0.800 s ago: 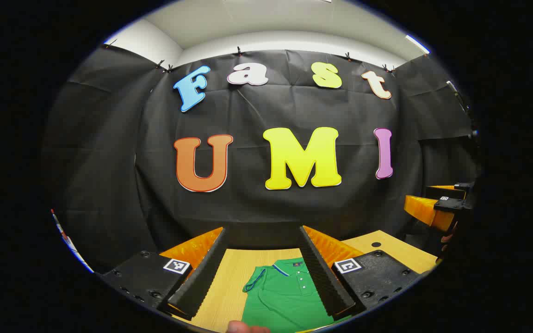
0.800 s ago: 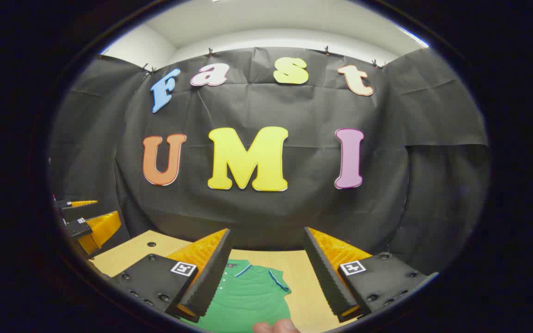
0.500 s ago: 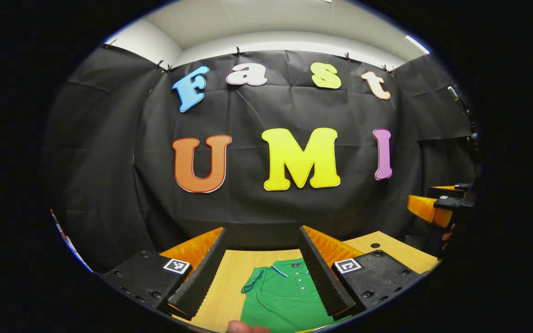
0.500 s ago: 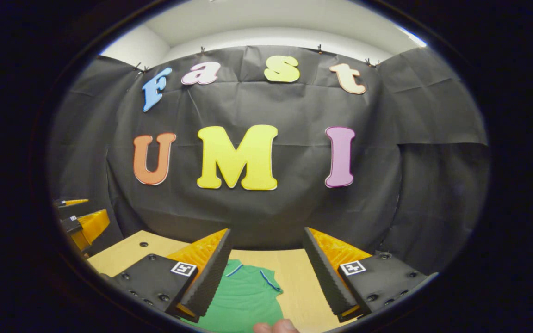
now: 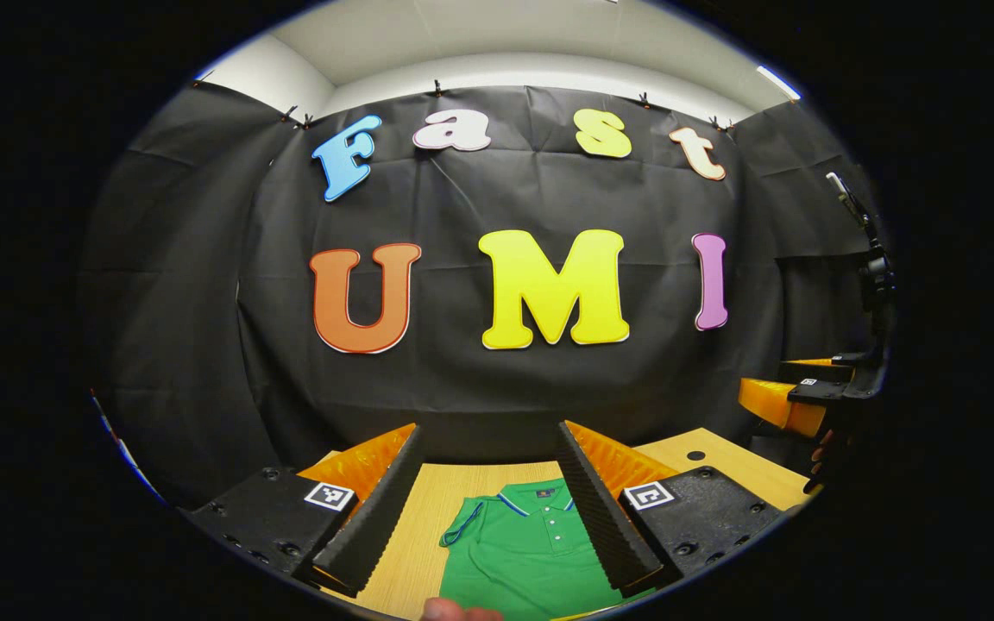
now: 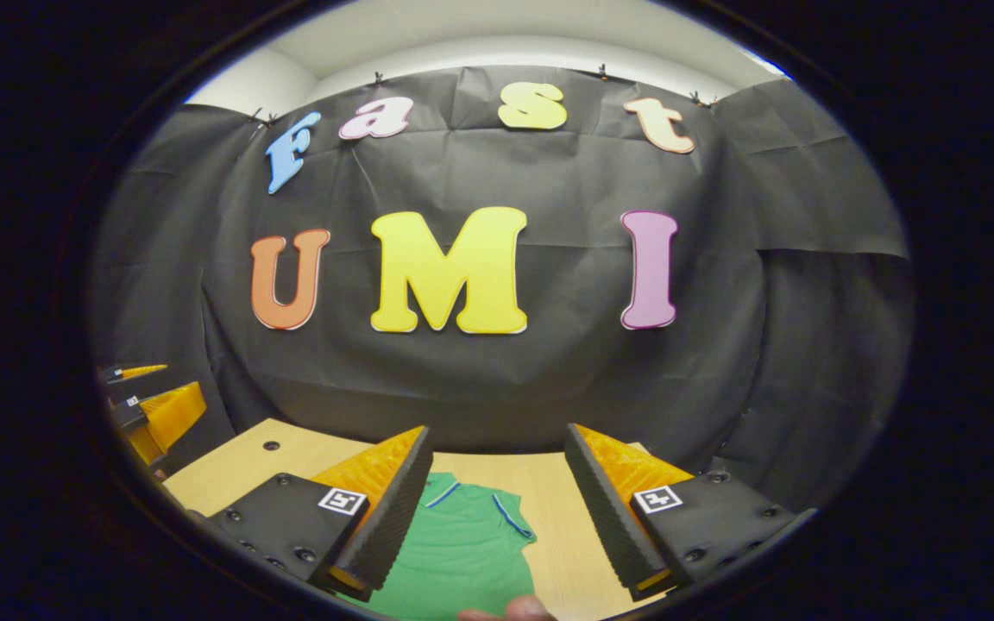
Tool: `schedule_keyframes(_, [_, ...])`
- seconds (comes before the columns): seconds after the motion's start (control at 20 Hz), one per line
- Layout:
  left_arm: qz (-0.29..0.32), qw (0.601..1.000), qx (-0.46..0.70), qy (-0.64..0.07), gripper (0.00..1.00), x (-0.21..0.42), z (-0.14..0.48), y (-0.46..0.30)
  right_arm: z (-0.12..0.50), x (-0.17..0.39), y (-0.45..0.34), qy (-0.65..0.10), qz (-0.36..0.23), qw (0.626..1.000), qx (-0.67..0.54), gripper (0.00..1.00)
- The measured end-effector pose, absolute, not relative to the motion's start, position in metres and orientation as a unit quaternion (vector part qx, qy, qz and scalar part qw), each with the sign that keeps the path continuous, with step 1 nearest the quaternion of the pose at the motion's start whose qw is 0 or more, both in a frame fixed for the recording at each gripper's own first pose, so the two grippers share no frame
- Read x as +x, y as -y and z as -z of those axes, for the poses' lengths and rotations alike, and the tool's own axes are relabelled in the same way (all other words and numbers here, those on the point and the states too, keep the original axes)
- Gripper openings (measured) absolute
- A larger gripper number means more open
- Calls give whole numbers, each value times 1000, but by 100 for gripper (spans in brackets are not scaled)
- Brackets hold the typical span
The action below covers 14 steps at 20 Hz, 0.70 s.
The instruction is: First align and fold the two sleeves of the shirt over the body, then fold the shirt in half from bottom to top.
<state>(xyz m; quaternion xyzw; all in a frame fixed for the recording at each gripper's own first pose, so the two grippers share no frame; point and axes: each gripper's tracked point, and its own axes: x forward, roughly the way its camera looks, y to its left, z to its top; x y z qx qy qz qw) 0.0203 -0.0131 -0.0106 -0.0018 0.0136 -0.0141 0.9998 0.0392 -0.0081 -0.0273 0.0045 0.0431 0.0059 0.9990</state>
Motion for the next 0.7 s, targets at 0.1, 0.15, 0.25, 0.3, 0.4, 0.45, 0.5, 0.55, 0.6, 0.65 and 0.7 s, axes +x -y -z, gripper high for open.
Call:
schedule_keyframes(0.1, [11,1000,2,-18,98,22,13,9,41,52,4,-61,-21,998,-2,96])
schedule_keyframes(0.15, [9,1000,3,-19,98,24,16,8,49,60,2,-72,-30,997,-7,96])
schedule_keyframes(0.25, [5,1000,5,-25,98,27,20,3,68,79,5,-95,-40,994,-24,96])
schedule_keyframes(0.3, [2,1000,6,-31,98,28,25,2,82,94,8,-110,-42,992,-35,96])
schedule_keyframes(0.4, [-4,999,6,-45,98,29,36,-1,105,121,12,-133,-52,989,-39,96])
schedule_keyframes(0.45, [-8,999,3,-54,98,30,41,-2,120,135,13,-147,-58,987,-43,96])
schedule_keyframes(0.5, [-12,998,1,-63,97,31,45,-2,135,150,13,-160,-64,984,-47,94])
schedule_keyframes(0.55, [-15,998,0,-68,98,32,48,-3,152,164,14,-175,-72,981,-50,94])
schedule_keyframes(0.6, [-18,997,2,-71,98,33,48,-2,171,177,13,-193,-79,977,-52,96])
schedule_keyframes(0.65, [-20,997,5,-72,98,34,48,-2,190,188,13,-210,-87,973,-50,94])
schedule_keyframes(0.7, [-20,997,9,-72,98,36,47,-1,210,199,12,-230,-94,967,-48,94])
